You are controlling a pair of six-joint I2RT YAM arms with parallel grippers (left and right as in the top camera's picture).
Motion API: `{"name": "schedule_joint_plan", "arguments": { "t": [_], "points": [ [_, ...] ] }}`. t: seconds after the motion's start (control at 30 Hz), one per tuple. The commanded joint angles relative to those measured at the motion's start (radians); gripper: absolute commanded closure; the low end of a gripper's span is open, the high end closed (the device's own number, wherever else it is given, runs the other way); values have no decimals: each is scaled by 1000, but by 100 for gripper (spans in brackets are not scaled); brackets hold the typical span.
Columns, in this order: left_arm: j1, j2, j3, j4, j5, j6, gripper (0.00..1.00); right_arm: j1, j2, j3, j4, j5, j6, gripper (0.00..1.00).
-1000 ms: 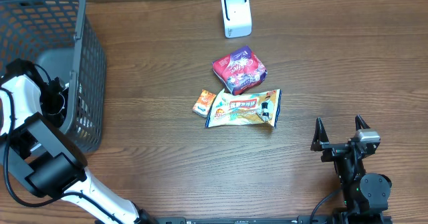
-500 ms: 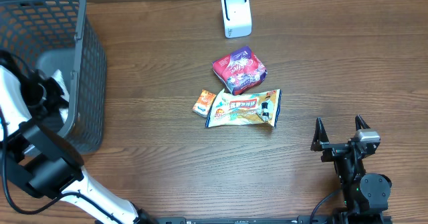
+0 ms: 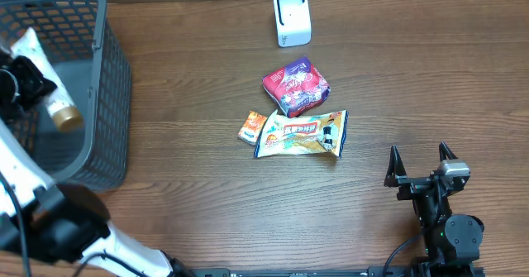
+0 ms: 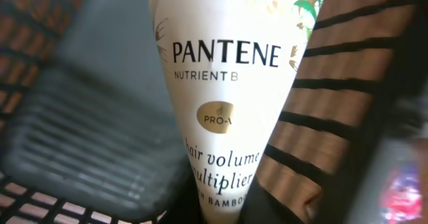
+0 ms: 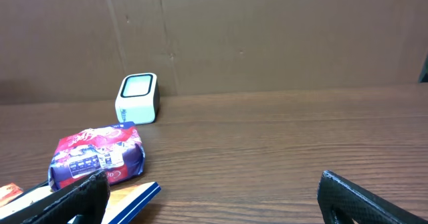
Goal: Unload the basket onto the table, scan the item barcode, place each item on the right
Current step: 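Lift the Pantene tube out of the basket toward the table center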
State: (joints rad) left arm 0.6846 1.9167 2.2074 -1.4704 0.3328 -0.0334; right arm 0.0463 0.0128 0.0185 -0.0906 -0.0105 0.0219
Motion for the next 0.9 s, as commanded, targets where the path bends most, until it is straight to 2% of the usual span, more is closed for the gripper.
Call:
{"name": "schedule_joint_plan", "arguments": {
  "t": [0.0,0.27,0.43,0.67,0.87],
  "points": [
    [2,-170,53,4,110,11,96,-3,-10,-10,6,10,-7,0],
    [-8,-412,53,5,271,12,96,-3,-10,-10,6,10,-7,0],
    [-54,-527,53,2,279,11,96,-3,-10,-10,6,10,-7,0],
    [-217,-569,53,-67,401,43,96,-3,-10,-10,6,10,-7,0],
    [-413,-547,40,-100,397,63,96,-3,-10,-10,6,10,-7,0]
  ]
}}
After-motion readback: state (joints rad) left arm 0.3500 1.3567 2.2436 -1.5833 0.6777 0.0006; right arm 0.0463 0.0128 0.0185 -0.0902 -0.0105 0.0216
